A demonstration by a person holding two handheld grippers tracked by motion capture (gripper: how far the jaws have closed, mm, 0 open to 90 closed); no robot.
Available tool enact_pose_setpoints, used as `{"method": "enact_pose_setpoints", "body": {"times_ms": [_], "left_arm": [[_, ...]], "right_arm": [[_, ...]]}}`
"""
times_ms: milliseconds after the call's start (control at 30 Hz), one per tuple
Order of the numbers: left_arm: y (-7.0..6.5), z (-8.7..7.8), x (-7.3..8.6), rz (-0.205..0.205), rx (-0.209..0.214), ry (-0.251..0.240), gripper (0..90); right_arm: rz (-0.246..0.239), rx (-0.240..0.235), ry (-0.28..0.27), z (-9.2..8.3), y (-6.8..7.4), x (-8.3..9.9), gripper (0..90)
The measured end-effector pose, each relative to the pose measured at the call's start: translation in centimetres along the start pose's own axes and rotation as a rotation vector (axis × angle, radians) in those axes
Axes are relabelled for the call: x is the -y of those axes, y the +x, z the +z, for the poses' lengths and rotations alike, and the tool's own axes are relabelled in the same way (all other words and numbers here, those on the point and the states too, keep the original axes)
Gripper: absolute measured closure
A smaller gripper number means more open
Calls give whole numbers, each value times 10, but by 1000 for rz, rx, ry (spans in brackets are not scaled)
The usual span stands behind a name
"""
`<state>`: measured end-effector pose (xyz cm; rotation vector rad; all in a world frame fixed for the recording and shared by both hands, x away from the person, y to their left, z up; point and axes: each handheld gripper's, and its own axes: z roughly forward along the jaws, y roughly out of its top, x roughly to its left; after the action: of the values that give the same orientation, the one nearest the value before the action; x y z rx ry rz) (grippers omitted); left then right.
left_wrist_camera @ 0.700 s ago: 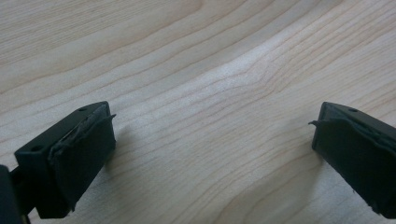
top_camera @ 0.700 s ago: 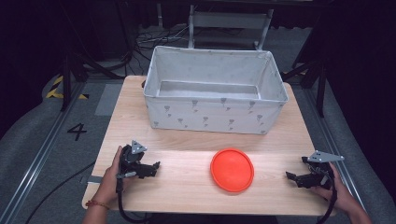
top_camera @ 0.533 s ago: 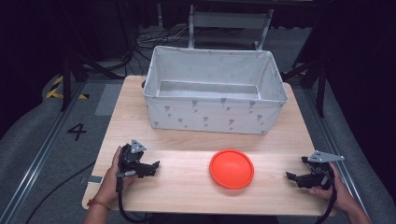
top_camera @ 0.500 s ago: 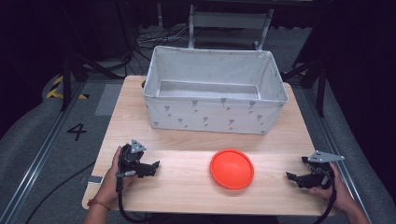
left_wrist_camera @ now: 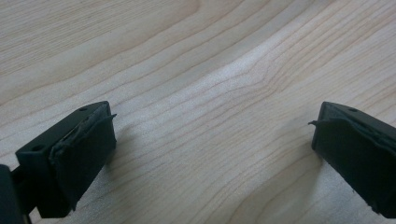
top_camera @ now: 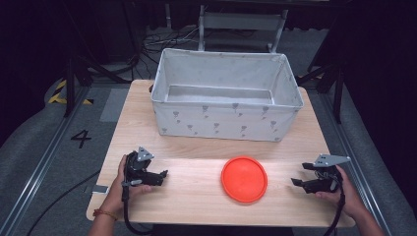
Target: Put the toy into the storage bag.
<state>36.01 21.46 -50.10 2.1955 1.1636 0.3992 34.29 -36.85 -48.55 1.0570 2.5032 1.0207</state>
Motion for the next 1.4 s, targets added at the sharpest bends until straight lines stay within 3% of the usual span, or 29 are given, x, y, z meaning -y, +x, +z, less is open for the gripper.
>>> {"method": "enact_pose_setpoints", "body": {"times_ms": [33,233,433,600,633,700,767,900,967,1033,1133,1233,1400], "left_arm": [[0,0,0,1,2,0,0],[0,0,0,1,2,1,0],[0,0,0,-1,5,1,1],[0,0,0,1,3,1,2],[0,0,0,-4,7,5,3],[-1,0,0,-5,6,5,3],[-1,0,0,-5,7,5,3],[-1,0,0,-5,7,5,3],[0,0,0,-3,9,4,4],[0,0,0,-2,9,4,4],[0,0,0,0,9,-1,4],[0,0,0,1,10,3,4],[0,0,0,4,12,-1,4]], "right_arm": [[-3,-37,-12,2,5,-8,195],[-71,-137,-27,26,33,-52,195],[-97,-185,-23,48,49,-78,199],[-120,-198,61,76,56,-86,198],[-102,-217,76,84,55,-88,185],[-109,-211,84,87,55,-89,180],[-108,-239,108,94,59,-88,156],[-169,-233,121,95,69,-87,139],[-210,-205,122,95,74,-86,150],[-212,-209,128,95,76,-87,161],[-207,-203,135,93,77,-88,215],[-166,-210,116,91,72,-89,379],[-130,-247,109,89,66,-90,528]]}}
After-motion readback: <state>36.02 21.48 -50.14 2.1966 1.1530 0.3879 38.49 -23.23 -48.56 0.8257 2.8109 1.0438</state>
